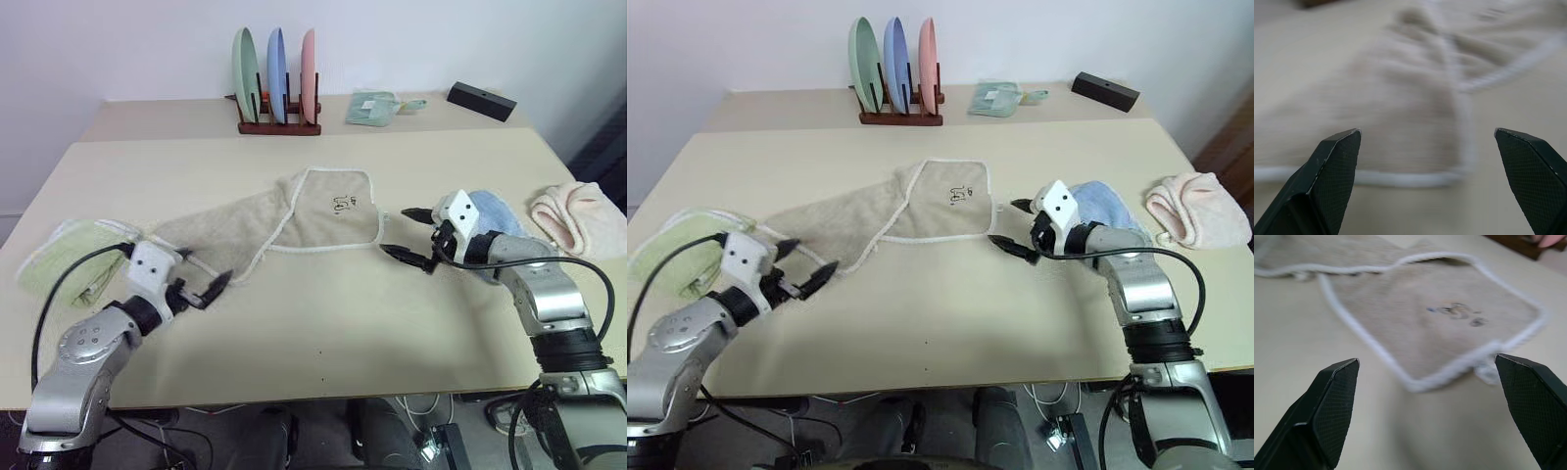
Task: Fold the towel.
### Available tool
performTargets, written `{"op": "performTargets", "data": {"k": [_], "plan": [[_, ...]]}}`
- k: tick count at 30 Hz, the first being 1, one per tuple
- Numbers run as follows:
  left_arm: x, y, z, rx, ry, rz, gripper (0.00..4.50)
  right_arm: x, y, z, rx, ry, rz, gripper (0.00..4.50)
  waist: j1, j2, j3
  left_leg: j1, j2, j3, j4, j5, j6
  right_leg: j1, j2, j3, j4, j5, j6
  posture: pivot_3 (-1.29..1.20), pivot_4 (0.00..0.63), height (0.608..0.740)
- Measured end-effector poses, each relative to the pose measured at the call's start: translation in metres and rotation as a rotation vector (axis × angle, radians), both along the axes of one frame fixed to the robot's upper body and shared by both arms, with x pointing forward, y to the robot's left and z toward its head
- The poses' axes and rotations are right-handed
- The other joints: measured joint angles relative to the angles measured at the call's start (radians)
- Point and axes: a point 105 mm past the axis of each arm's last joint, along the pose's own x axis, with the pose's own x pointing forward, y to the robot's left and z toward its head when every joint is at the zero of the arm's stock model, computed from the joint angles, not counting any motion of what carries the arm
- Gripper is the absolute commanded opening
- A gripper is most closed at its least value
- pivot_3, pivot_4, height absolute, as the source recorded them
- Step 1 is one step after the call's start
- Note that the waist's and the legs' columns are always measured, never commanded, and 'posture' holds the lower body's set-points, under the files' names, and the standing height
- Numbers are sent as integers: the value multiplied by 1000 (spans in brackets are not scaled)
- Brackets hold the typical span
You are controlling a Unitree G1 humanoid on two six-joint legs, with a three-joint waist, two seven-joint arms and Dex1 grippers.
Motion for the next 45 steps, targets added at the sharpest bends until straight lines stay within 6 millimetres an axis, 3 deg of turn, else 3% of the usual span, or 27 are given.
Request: {"op": "performTargets", "data": {"k": [3, 8, 15, 19, 25, 33, 35, 40, 43, 45], "plan": [[4, -12, -10, 126, 9, -85, 4465, -10, 6, -4, 1, 8, -10, 4500, 2, 1, 0, 0, 0, 0, 0, -1, 1, -1, 0, 0, 0, 0, 0, 0, 150, 721], [25, -2, -18, 255, -13, -68, 4465, -16, 6, -4, -9, -11, -52, 4500, -2, 1, 0, 0, 0, 0, 0, 0, 0, 0, 1, 0, 0, 0, 0, 0, 150, 721], [55, -8, -18, 260, -21, -71, 4465, -17, 8, -4, 0, -23, -75, 4500, 11, 2, -1, 1, 0, 0, 0, 0, 0, 1, 0, 0, 1, 0, 0, 0, 150, 721], [59, -9, -19, 252, -16, -81, 3240, -15, 8, -4, 3, -29, -87, 4500, 15, 2, -1, 1, 0, 0, 0, 0, 0, 1, 0, 0, 1, 0, 0, 0, 150, 721], [60, -3, -24, 257, -5, -74, 170, -16, 7, -6, 3, -30, -99, 4500, 11, 2, -1, 1, 0, 0, 0, 0, 0, 0, 1, 0, 1, 0, 0, 0, 150, 721], [60, 12, -23, 272, -23, -38, 50, -16, 9, -6, 1, -40, -88, 4500, 7, 2, -1, 1, 0, 0, 0, 0, 0, 0, 1, 0, 1, 0, 0, 0, 150, 721], [48, 17, -21, 232, -17, -39, 50, -14, 15, -2, -7, -59, -67, 4500, -2, 2, -1, 0, 1, 0, 0, 0, 0, -1, 0, 0, 1, 0, 0, 0, 150, 721], [-24, 20, -11, 158, 109, -210, 50, -3, 28, 12, -54, -135, 4, 4500, -15, 2, 0, 0, 2, 1, -1, 0, 0, -2, 0, 2, 1, 0, 0, 0, 150, 721], [-66, 32, -24, 188, 283, -259, 50, 8, 32, 22, -81, -178, 21, 4500, -11, 3, 1, 1, 1, 2, -1, -3, 6, -1, 1, 1, 0, 0, 0, 0, 150, 721], [-81, 41, -34, 209, 353, -245, 50, 17, 35, 25, -119, -206, 27, 4500, -4, 4, 1, 1, 1, 1, -1, -3, 6, 1, 1, 0, 0, 0, 0, 0, 150, 721]]}}
